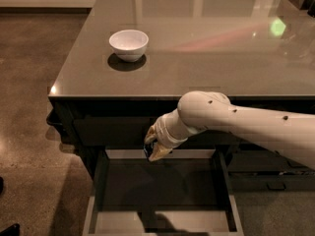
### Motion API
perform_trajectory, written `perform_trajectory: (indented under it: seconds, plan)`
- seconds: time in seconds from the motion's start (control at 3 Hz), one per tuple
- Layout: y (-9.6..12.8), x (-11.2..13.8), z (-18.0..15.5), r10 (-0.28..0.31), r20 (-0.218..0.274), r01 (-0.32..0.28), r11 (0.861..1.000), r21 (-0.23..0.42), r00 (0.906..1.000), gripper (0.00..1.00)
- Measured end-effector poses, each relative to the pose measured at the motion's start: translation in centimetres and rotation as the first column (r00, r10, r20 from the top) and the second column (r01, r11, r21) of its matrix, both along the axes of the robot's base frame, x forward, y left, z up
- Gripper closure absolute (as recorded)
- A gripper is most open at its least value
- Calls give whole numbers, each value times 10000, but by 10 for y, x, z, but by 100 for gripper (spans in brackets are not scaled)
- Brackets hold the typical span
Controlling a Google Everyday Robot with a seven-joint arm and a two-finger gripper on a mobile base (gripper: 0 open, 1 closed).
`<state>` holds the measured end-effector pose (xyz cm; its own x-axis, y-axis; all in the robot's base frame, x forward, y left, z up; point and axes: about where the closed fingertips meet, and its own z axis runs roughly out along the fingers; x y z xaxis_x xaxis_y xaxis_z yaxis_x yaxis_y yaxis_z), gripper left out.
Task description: Pick rxbar blueberry from middle drawer and place on counter
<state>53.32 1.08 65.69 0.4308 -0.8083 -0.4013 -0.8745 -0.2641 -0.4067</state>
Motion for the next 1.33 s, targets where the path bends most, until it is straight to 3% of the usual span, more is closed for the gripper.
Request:
perform_trajectory:
  seconds: [0.33, 0.67, 1.0, 1.33]
  plan:
    - [-4, -7, 6, -68, -59, 67, 10000, -61, 10000, 100]
    - [-15, -32, 28, -517, 17, 517, 9978, -408, 9987, 100]
    - [-21, -48, 77, -778, 799, 856, 9915, -984, 9938, 100]
    - [-19, -40, 131, -258, 1927, 553, 9872, -1493, 9809, 100]
